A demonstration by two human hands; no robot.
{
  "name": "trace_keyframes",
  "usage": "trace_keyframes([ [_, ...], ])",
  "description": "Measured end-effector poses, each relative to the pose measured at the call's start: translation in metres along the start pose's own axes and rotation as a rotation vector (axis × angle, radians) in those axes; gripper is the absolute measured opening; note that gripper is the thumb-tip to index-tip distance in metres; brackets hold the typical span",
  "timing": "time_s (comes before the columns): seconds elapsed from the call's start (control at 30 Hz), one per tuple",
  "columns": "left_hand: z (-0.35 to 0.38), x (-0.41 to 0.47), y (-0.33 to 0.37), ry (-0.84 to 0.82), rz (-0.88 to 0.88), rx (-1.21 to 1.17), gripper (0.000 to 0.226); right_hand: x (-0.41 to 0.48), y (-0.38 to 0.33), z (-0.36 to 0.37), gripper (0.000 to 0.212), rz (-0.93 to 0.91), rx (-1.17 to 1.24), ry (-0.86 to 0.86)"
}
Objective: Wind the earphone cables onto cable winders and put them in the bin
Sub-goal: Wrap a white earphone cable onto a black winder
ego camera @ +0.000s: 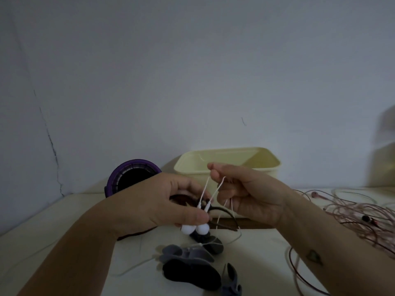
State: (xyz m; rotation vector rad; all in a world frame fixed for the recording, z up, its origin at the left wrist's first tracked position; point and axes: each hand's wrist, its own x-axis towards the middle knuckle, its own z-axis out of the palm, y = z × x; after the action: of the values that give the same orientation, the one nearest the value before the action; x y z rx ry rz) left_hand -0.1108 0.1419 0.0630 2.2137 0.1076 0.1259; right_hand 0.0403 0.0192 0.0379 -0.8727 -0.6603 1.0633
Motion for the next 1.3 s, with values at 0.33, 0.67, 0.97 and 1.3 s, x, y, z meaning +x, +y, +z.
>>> trace_keyframes([
  [0.33, 0.007, -0.003, 0.013, 0.194, 0.017, -0.009, 0.046, 0.004, -0.007, -0.02, 0.009, -0.115, -0.093, -0.01],
  [0.67, 0.019, -0.007, 0.027, 0.224, 0.174, 0.119, 0.031, 0.003, 0.009, -0.019, 0.014, -0.032, -0.343, -0.217],
  [0.97, 0.011, -0.008, 0.026, 0.265, 0.174, 0.054, 0.03, 0.0, -0.002, -0.013, 0.056, -0.211, -0.657, -0.071],
  [1.3, 0.008, -0.007, 0.022, 0.321, 0.15, 0.018, 0.022, -0.023, -0.029, -0.005, 0.009, -0.264, -0.811, -0.294],
])
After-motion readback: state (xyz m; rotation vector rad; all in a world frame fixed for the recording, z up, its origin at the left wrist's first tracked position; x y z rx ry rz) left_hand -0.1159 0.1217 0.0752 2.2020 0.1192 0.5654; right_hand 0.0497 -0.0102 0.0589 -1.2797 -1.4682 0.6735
